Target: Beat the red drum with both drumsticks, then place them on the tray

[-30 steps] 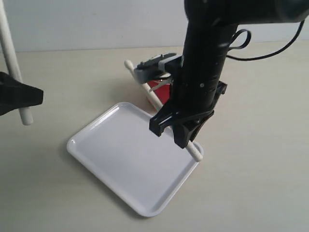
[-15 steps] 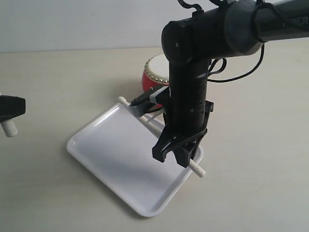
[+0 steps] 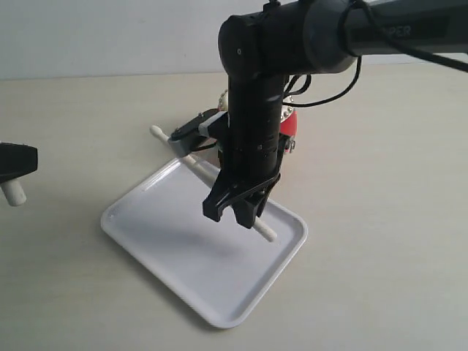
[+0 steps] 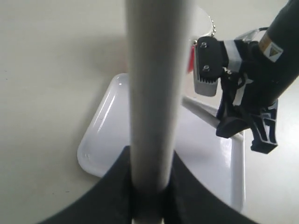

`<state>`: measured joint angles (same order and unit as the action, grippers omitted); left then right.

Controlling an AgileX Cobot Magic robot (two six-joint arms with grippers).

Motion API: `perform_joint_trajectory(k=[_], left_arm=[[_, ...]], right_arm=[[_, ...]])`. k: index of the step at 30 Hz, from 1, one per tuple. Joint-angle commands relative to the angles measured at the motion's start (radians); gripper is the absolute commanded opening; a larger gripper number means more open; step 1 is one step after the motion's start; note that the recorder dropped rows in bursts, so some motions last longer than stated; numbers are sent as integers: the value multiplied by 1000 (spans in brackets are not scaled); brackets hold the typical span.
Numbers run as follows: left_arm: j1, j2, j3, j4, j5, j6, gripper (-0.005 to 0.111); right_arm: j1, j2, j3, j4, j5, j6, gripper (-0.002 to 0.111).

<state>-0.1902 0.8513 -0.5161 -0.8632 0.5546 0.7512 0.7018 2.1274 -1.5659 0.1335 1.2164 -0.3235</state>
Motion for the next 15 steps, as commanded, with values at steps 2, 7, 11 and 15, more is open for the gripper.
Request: perform_joint_trajectory(k=[2, 7, 11, 15], left_arm=[[4, -1, 3, -10, -13, 4, 0], [4, -1, 3, -8, -13, 4, 0], [4, -1, 3, -8, -13, 4, 0], [4, -1, 3, -8, -20, 4, 0]], right_arm=[[41, 69, -24, -17, 5, -14, 0], [42, 107, -27, -48, 5, -12, 0], [42, 116, -27, -65, 5, -12, 0], [42, 119, -27, -65, 5, -5, 4]])
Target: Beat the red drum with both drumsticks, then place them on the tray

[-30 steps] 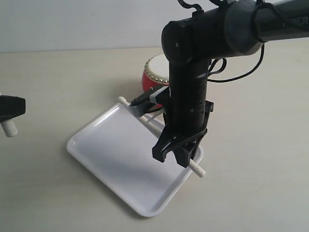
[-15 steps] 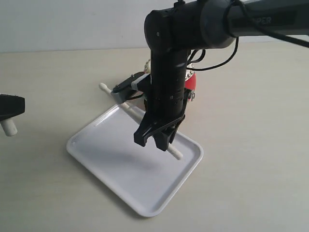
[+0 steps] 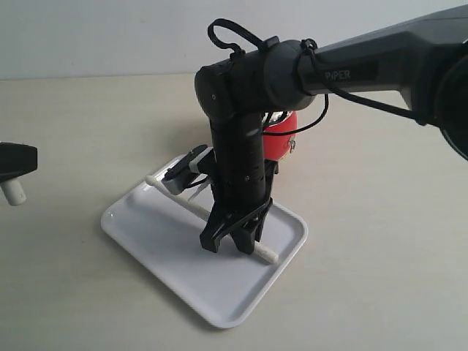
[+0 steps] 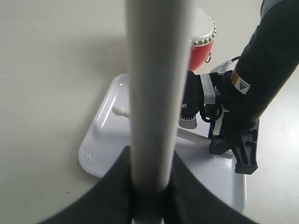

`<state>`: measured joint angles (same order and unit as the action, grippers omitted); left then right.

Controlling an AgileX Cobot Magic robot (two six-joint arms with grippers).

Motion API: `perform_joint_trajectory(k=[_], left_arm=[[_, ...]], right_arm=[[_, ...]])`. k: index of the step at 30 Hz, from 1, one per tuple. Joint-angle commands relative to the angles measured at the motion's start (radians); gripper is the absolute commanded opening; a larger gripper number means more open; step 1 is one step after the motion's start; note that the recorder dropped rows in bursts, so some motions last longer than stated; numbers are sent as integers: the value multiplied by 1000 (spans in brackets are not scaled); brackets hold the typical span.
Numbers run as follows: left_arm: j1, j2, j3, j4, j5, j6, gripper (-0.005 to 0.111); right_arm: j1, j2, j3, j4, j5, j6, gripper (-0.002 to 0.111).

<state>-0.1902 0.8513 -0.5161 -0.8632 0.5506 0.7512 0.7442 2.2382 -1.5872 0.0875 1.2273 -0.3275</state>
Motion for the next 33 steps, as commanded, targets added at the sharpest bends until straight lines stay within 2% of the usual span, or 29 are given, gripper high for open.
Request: perform_joint_trajectory(k=[1, 7, 10, 15, 17, 20, 22, 26, 28, 33], left_arm=[[4, -1, 3, -8, -16, 4, 0], [4, -1, 3, -8, -16, 4, 0], [4, -1, 3, -8, -16, 4, 0], [4, 58, 3, -14, 50, -54, 0], [4, 170, 3, -84, 131, -39, 0], [4, 306, 3, -284, 223, 147, 0], [4, 394, 24, -409, 283, 252, 0], [4, 478, 153, -750, 359, 647, 0], [4, 498, 203, -826, 400, 757, 0], [4, 523, 230, -881, 413, 854, 0]], right_arm=[[0, 8, -5, -19, -6, -1, 7], [0, 8, -5, -19, -6, 20, 24], [0, -4, -5, -16, -6, 42, 36], [0, -108, -5, -49, -6, 90, 39], [-2, -224, -5, -41, -6, 114, 39], [-2, -353, -5, -12, -60, 160, 39], [-2, -412, -5, 83, -117, 187, 39], [-2, -449, -5, 249, -196, 192, 39], [-2, -452, -5, 320, -246, 173, 39], [2, -417, -5, 599, -256, 3, 39]])
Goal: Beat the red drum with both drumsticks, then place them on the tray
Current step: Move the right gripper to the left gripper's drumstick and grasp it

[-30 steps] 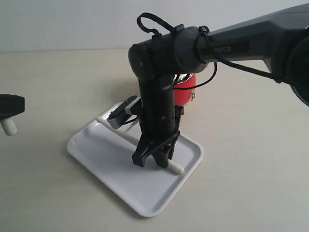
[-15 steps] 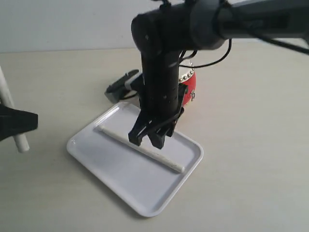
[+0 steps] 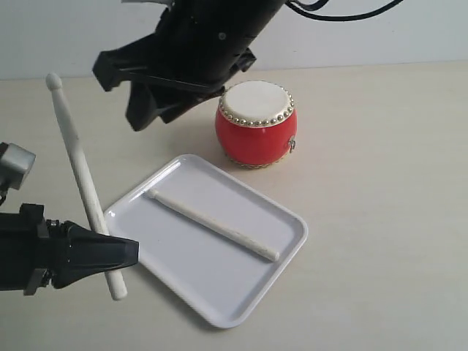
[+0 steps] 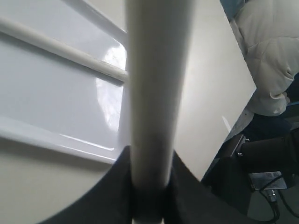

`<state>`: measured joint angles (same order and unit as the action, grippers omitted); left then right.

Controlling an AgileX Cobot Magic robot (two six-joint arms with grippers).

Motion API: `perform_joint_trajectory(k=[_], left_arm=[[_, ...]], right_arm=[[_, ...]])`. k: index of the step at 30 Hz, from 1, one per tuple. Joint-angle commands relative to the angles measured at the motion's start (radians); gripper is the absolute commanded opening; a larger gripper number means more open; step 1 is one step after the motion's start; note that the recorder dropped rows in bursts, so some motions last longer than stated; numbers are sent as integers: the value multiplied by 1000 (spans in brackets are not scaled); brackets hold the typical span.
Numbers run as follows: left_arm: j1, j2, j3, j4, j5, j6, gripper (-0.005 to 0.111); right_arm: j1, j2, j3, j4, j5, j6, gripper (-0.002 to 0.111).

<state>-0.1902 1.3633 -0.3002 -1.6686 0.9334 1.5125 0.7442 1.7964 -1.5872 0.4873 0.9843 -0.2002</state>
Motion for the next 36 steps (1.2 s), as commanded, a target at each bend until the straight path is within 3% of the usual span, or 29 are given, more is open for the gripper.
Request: perform_joint_trajectory(k=[1, 10, 16, 20, 23, 31, 33, 36], left_arm=[[4, 9, 14, -76, 39, 103, 0], [4, 9, 9, -76, 62, 85, 0], [4, 9, -18, -76, 121, 80, 0], [4, 9, -39, -76, 125, 77, 0], [4, 9, -44, -76, 125, 77, 0], [4, 9, -43, -76, 125, 77, 1], [4, 9, -43, -76, 127, 77, 8], [4, 9, -46, -76, 135, 77, 35]], right_arm=[[7, 38, -5, 222, -8, -150, 39], [59, 78, -5, 241, -7, -226, 39], [59, 103, -5, 248, -6, -236, 51], [59, 127, -5, 280, 16, -251, 50], [61, 134, -5, 276, 20, -251, 42], [61, 134, -5, 279, 13, -251, 0], [61, 134, -5, 279, 11, -251, 0], [59, 134, -5, 274, 0, -251, 0]])
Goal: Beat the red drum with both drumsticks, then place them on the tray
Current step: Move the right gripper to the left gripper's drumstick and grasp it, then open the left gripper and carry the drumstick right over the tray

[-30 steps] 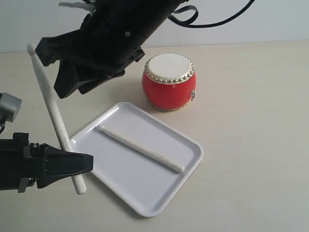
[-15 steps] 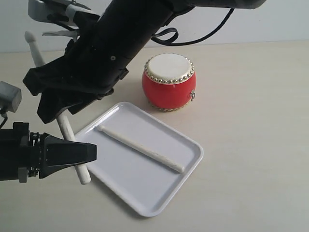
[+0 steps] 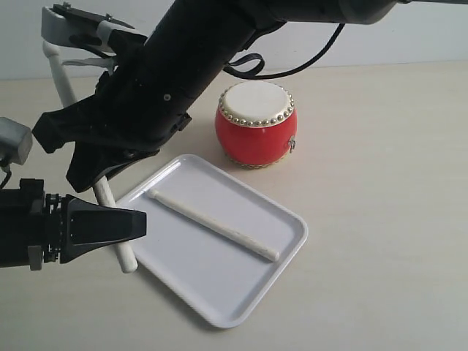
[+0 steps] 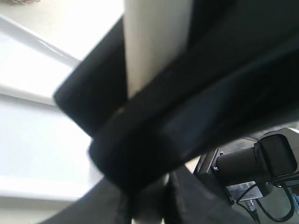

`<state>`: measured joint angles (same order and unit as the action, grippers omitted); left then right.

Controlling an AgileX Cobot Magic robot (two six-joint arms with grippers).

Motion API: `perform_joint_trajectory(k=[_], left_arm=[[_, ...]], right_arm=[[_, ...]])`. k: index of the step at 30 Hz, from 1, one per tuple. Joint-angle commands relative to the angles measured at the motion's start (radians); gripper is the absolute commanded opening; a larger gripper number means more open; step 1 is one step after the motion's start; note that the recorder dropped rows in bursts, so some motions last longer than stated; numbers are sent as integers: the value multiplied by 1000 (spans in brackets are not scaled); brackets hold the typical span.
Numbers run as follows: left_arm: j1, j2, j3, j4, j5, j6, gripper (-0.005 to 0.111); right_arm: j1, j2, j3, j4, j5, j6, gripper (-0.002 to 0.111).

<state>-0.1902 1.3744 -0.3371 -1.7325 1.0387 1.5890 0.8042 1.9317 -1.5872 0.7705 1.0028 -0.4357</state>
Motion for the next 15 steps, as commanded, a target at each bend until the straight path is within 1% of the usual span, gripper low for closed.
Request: perform_joint_trajectory(k=[1, 2, 3, 4, 5, 6, 8, 11, 13, 15], left_arm=[[4, -2, -12, -12, 32, -2, 47], [4, -2, -12, -12, 38, -2, 60], [4, -2, -12, -12, 40, -7, 71], [4, -2, -12, -12, 40, -21, 77], [4, -3, -12, -12, 40, -28, 79], [4, -3, -12, -12, 40, -28, 78], [6, -5, -12, -12, 46, -28, 72], [5, -7, -12, -12, 75, -28, 57], [6, -7, -12, -12, 102, -47, 40], [17, -7, -12, -12, 147, -58, 19]], right_arm=[[-4, -3, -5, -18, -23, -15, 0], [-11, -7, -5, -29, -26, -15, 0], [-22, -10, -5, -47, -30, -13, 0], [-35, -12, -5, -71, -32, -6, 0], [-53, -17, -7, -94, -32, -4, 0], [-69, -19, -10, -123, -25, 10, 0], [-114, -21, -25, -196, -9, 59, 0], [-182, -21, -56, -280, 34, 102, 0], [-206, -21, -74, -362, 77, 128, 0], [-211, -14, -82, -488, 144, 132, 0]])
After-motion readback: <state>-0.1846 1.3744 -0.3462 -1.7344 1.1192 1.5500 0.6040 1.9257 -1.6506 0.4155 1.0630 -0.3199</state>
